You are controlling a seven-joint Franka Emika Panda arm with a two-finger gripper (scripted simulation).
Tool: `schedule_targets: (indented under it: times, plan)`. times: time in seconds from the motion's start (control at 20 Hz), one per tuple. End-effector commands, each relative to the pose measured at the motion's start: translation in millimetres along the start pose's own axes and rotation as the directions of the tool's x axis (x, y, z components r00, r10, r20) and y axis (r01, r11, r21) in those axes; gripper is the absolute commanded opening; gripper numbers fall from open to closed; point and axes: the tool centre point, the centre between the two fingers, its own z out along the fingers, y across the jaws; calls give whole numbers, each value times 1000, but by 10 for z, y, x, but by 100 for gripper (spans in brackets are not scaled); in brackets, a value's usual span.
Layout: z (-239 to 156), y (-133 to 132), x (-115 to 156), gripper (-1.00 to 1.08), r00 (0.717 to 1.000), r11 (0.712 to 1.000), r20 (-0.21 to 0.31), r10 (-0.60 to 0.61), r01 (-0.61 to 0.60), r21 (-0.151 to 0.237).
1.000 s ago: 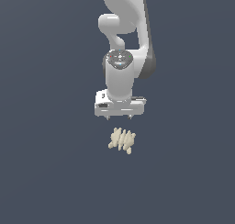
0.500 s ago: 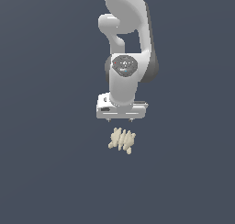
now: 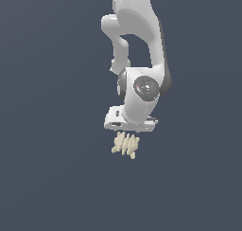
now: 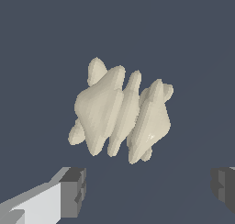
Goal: Pick up the object and move it to a goal position.
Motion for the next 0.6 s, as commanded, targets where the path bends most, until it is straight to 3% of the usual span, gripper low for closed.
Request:
schedule_targets:
  times: [0.0, 0.25, 0.55]
  plan:
    - [73, -60, 66, 108, 1000, 999, 24, 16, -15, -48]
    - [206, -179, 186, 108, 997, 986, 57, 56, -46, -158]
    - [328, -328, 299, 108, 992, 951, 65, 107, -83, -298]
